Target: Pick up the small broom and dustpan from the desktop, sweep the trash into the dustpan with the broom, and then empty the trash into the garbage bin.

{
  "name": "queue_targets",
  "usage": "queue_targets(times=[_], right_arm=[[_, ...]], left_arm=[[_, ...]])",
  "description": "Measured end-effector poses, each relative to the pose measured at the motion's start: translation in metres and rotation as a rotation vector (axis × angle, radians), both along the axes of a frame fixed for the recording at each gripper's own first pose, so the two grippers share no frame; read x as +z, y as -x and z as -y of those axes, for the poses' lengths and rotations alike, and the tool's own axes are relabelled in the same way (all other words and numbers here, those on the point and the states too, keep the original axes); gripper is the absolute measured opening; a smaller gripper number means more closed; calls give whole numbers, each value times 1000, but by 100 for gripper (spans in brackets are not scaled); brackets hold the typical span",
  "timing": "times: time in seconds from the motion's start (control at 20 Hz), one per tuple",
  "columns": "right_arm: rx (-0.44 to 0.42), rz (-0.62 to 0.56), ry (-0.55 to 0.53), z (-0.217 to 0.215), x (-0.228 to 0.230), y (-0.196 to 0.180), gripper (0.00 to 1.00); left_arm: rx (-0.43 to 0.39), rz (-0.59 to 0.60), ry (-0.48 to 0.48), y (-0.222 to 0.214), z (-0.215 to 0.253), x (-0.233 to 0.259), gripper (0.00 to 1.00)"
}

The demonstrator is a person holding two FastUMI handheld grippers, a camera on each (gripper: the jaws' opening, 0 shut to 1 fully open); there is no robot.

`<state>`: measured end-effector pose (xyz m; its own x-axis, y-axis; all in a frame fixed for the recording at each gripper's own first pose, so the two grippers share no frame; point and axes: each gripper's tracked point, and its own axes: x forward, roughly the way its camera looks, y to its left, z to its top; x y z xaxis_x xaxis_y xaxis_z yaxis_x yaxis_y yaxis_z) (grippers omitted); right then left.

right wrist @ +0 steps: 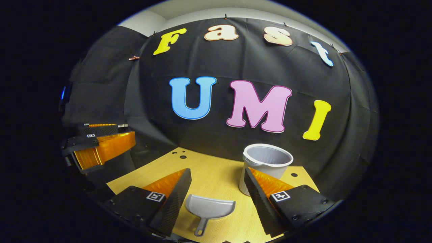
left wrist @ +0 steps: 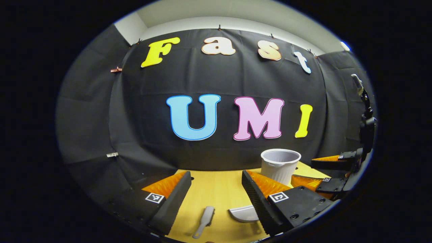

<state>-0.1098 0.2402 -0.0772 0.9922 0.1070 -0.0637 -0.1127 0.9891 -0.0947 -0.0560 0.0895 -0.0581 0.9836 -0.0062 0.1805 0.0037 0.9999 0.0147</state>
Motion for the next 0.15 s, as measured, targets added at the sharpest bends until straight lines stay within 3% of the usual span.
queue_targets(times=[0.15], right_arm=[[-34, 4, 14, 8, -5, 0, 98]], left_arm=[[-11, -40, 24, -10, 0, -12, 97]])
